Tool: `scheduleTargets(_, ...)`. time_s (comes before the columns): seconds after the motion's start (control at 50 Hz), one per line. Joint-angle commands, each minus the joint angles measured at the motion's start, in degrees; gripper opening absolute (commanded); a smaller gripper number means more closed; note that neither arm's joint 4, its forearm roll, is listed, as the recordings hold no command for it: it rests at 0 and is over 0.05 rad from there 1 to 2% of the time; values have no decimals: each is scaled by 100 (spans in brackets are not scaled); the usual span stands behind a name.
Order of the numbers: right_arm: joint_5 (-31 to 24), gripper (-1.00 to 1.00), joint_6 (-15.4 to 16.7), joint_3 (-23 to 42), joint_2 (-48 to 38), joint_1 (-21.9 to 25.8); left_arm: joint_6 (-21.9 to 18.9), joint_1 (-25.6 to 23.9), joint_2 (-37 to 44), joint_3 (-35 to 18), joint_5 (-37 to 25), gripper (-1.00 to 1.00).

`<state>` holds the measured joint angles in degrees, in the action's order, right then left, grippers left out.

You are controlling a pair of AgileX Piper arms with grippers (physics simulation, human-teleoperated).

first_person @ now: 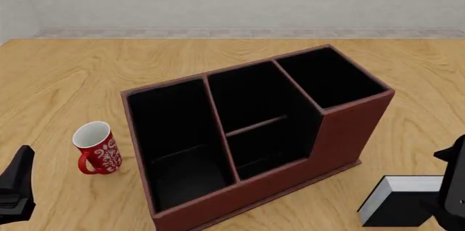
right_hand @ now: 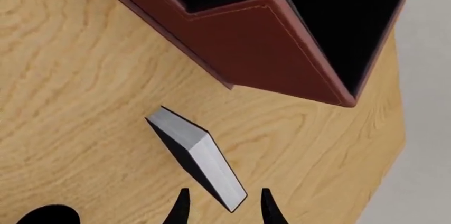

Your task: Pick up the book and place it in the right compartment of the caddy.

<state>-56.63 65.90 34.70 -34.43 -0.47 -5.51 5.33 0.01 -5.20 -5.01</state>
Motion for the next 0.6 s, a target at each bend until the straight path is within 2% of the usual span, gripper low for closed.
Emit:
scheduleTargets(0.02, 218, 100, -44, -152, -216, 53, -27, 13, 0, -60, -59, 100)
scheduleTargets(0.46, 467, 100, -58, -529, -334, 43, -43, 50, 0, -87, -57, 100)
scheduleTargets(0.6, 511, 100, 76, -608, -359, -78, -58, 65, 0, -83, -56, 100)
